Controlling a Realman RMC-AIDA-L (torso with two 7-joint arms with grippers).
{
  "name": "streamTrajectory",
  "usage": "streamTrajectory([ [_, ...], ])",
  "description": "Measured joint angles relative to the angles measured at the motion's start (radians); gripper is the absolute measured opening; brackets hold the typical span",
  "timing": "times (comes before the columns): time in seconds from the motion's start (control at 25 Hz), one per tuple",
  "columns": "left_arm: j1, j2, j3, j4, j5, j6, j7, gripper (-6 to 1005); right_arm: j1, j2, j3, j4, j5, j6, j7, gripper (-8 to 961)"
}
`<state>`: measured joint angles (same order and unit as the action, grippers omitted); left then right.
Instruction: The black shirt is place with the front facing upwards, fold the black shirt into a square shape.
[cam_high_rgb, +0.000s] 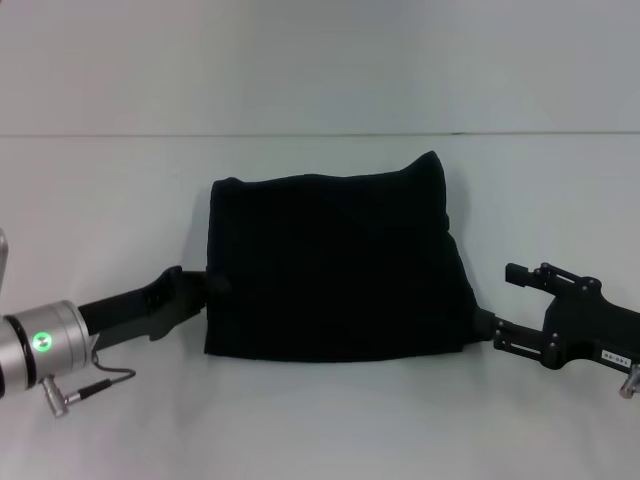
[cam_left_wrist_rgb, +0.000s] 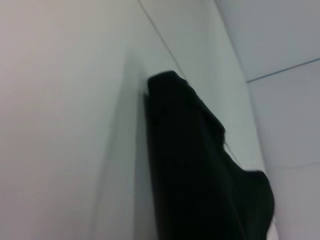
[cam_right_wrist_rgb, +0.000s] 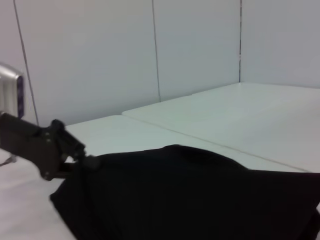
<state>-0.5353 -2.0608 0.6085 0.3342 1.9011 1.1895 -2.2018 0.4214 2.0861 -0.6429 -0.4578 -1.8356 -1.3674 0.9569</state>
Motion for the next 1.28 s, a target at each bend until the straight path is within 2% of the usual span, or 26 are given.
streamTrajectory([
  [0.4, 0.013, -0.008, 0.004, -0.001, -0.005, 0.027, 0.051, 114, 0.008, 0.002, 0.039, 0.005, 0.001, 0.001, -0.001, 820],
  [0.52, 0.031, -0.006, -0.007, 0.012, -0.038, 0.051, 0.178, 114, 0.011, 0.005, 0.063, 0.006, 0.001, -0.002, -0.001, 820],
  [0.8, 0.097, -0.005, -0.081, 0.113, -0.069, 0.162, 0.58, 376, 0.016, 0.008, 0.075, 0.019, 0.048, -0.01, -0.009, 820],
  [0.96, 0.122, -0.008, -0.083, 0.154, -0.069, 0.309, 0.894, 539, 0.023, 0.009, 0.067, 0.029, 0.098, -0.026, -0.046, 820],
  [1.04, 0.135, -0.014, -0.084, 0.156, -0.07, 0.397, 1.038, 775, 0.026, 0.009, 0.064, 0.032, 0.1, -0.051, -0.068, 820],
  [1.08, 0.144, -0.02, -0.087, 0.157, -0.071, 0.432, 1.092, 803, 0.026, 0.009, 0.063, 0.033, 0.099, -0.062, -0.074, 820],
  [1.28, 0.197, -0.034, -0.091, 0.171, -0.038, 0.484, 1.142, 944, -0.003, 0.008, 0.041, 0.057, 0.087, -0.111, -0.136, 820],
])
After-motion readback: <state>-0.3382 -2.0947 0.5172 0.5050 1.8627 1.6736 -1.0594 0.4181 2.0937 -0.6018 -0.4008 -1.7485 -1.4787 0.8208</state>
